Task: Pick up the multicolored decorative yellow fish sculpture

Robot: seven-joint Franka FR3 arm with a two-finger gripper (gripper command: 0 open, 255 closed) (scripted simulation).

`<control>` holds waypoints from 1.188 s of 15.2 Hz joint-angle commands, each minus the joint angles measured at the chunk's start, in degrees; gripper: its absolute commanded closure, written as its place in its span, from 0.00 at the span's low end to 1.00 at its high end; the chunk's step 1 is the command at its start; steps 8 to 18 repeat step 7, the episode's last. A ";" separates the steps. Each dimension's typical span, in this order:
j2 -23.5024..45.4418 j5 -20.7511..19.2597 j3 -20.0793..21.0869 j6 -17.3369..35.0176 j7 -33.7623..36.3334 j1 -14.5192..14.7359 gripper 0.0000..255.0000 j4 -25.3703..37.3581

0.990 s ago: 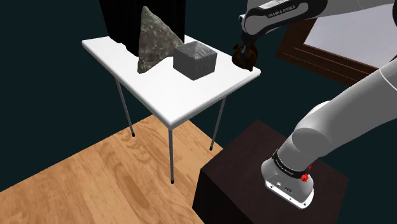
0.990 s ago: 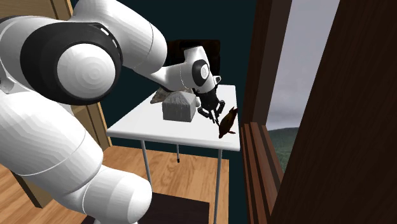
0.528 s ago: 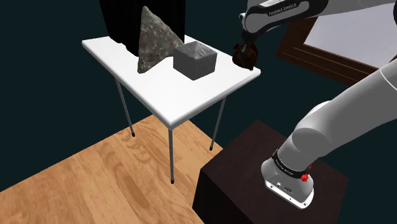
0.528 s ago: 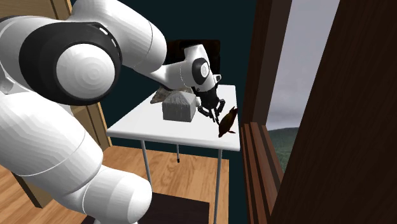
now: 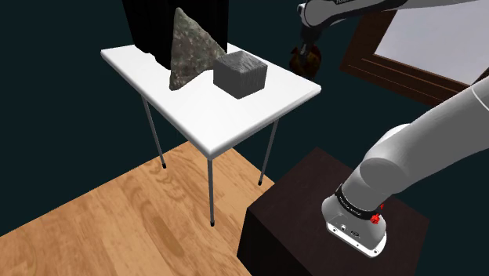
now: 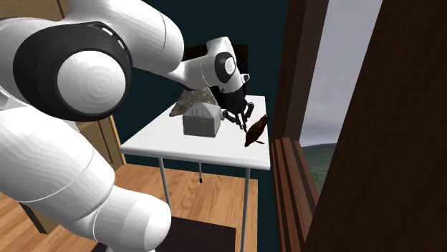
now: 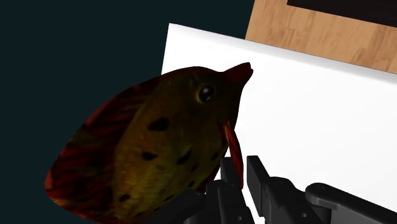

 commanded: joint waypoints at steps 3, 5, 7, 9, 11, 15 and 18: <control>-0.67 0.49 0.28 -3.30 -0.86 0.16 1.00 2.74; -0.83 0.72 0.43 -4.80 -1.22 0.25 1.00 4.12; -0.84 0.74 0.44 -4.92 -1.25 0.25 1.00 4.22; -0.84 0.74 0.44 -4.92 -1.25 0.25 1.00 4.22; -0.84 0.74 0.44 -4.92 -1.25 0.25 1.00 4.22; -0.84 0.74 0.44 -4.92 -1.25 0.25 1.00 4.22; -0.84 0.74 0.44 -4.92 -1.25 0.25 1.00 4.22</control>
